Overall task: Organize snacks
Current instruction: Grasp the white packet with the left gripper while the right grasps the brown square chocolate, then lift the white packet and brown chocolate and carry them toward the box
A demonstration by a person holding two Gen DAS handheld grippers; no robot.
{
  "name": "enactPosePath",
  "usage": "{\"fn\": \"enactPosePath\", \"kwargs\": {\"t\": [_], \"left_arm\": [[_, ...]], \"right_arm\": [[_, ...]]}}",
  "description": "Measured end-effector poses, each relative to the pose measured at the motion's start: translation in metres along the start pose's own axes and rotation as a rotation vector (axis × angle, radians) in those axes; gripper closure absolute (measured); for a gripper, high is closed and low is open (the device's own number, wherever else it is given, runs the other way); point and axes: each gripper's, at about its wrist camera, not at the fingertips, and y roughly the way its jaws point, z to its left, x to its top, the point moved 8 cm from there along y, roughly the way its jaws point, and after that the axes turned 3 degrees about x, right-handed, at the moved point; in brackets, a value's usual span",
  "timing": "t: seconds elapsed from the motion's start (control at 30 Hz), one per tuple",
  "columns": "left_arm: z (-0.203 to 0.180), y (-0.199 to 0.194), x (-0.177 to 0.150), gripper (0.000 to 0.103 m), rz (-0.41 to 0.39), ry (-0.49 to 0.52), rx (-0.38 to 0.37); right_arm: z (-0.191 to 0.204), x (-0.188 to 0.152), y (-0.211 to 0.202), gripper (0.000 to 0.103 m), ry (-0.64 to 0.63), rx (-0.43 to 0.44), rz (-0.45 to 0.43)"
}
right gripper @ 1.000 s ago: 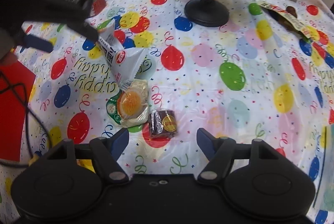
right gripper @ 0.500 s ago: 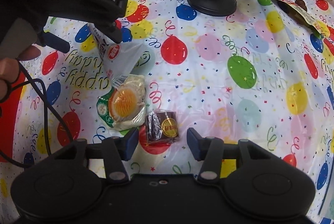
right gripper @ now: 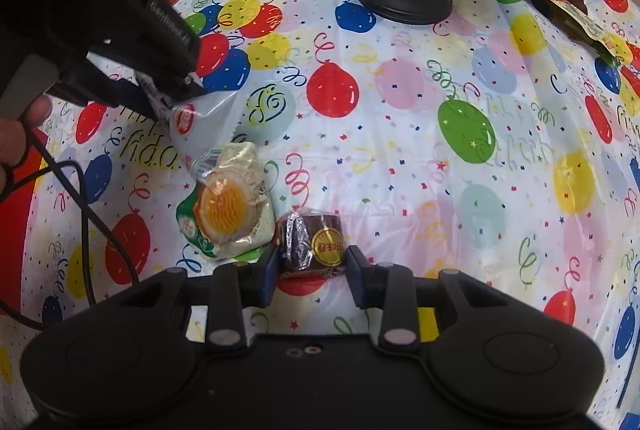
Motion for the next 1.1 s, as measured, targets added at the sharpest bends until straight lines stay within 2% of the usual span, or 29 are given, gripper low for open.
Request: {"fn": "enactPosePath", "kwargs": {"t": [0.3,0.53,0.8,1.1], "left_arm": [[0.008,-0.013,-0.019,0.078,0.001,0.029,0.022],[0.022,-0.037,-0.038,0.079,-0.015,0.039,0.022],[0.041,-0.066,-0.067,0.081,-0.026,0.058,0.027],[0.059,-0.101,-0.103,0.087,-0.047,0.1,-0.001]], "right_arm": [[0.001,-0.014,-0.013,0.07,0.021,0.004,-0.009],[0.007,-0.026,-0.037,0.07,0.041,0.027,-0.034],[0.028,-0.043,-0.067,0.07,0.038,0.057,-0.057],[0.059,-0.061,-0.1,0.07,0.029,0.088,-0.097]]}}
